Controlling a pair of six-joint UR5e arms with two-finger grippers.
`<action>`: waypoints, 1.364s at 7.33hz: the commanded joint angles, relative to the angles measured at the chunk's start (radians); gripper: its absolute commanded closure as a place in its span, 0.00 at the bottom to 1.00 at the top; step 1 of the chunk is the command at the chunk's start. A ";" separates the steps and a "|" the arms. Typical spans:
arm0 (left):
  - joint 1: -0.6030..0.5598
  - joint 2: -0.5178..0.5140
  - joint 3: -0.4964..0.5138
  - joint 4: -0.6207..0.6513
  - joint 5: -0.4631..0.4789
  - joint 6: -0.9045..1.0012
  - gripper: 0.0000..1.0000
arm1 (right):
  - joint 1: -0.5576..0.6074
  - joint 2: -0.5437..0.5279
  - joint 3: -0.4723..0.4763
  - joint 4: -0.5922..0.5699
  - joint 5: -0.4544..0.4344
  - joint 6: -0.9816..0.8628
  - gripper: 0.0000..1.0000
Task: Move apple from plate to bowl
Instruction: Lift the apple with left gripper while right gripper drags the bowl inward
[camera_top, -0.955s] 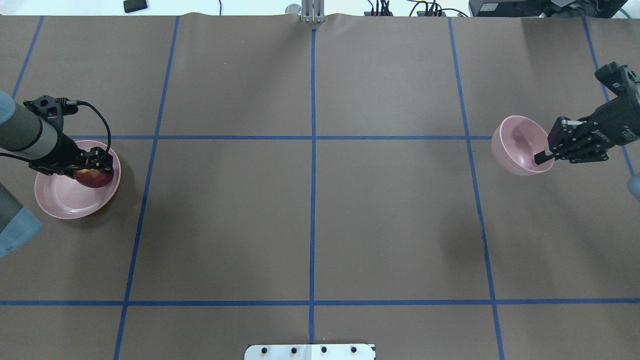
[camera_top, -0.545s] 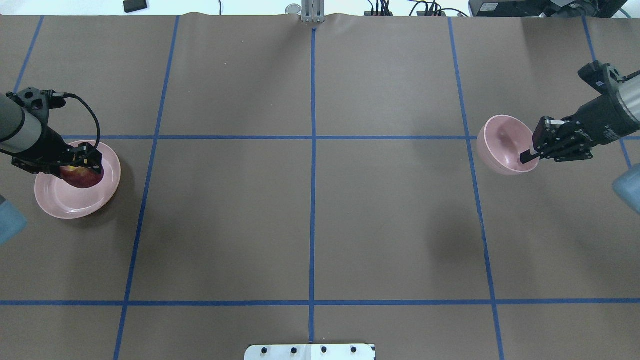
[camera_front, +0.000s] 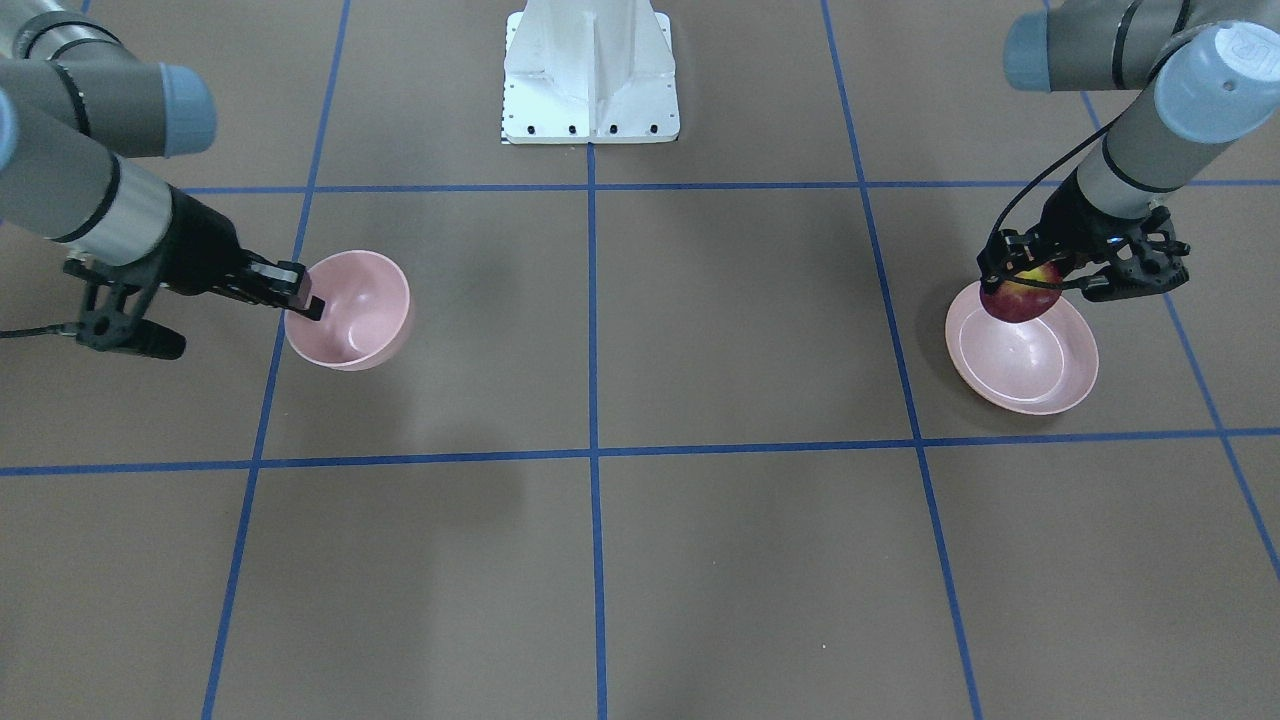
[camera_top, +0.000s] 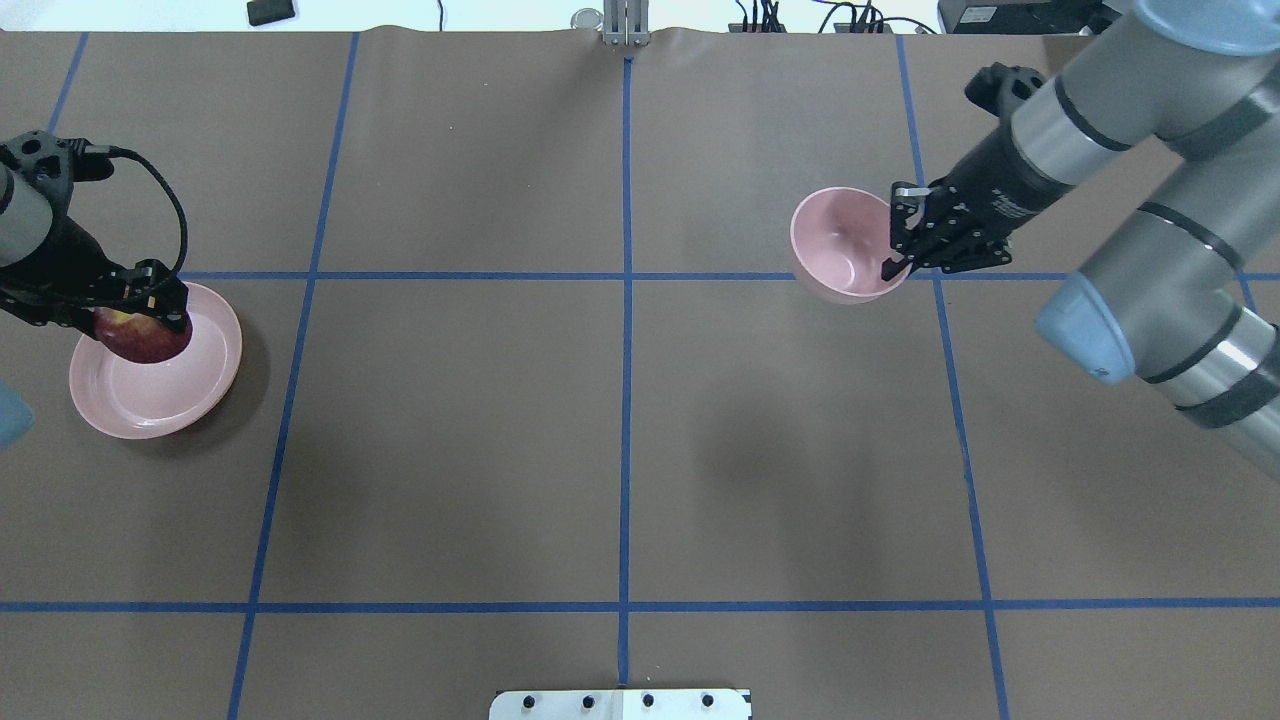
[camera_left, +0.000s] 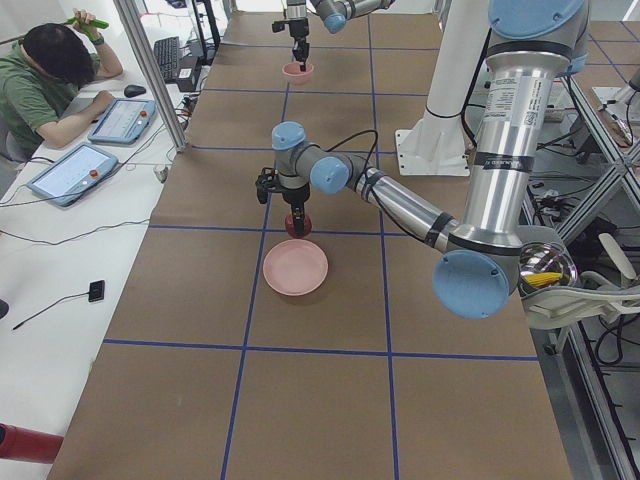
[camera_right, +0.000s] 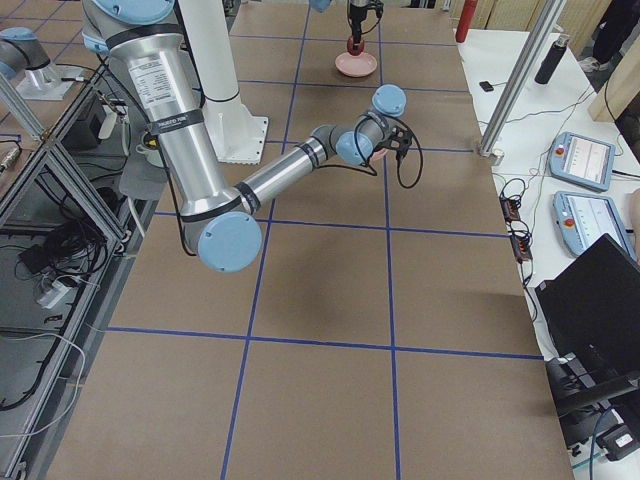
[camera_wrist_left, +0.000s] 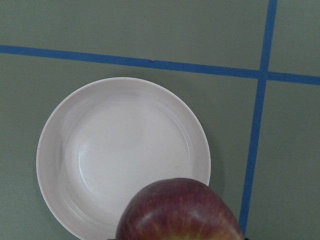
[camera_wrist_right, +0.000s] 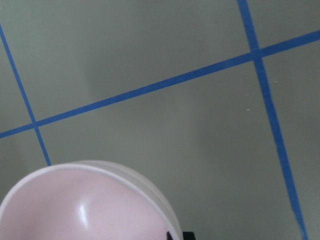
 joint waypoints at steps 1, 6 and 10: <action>0.002 -0.089 0.044 0.011 -0.003 -0.012 1.00 | -0.068 0.232 -0.182 -0.091 -0.092 -0.013 1.00; 0.016 -0.299 0.147 0.060 -0.041 -0.118 1.00 | -0.164 0.399 -0.483 0.009 -0.176 -0.126 1.00; 0.024 -0.329 0.168 0.074 -0.041 -0.119 1.00 | -0.235 0.389 -0.551 0.195 -0.241 -0.118 1.00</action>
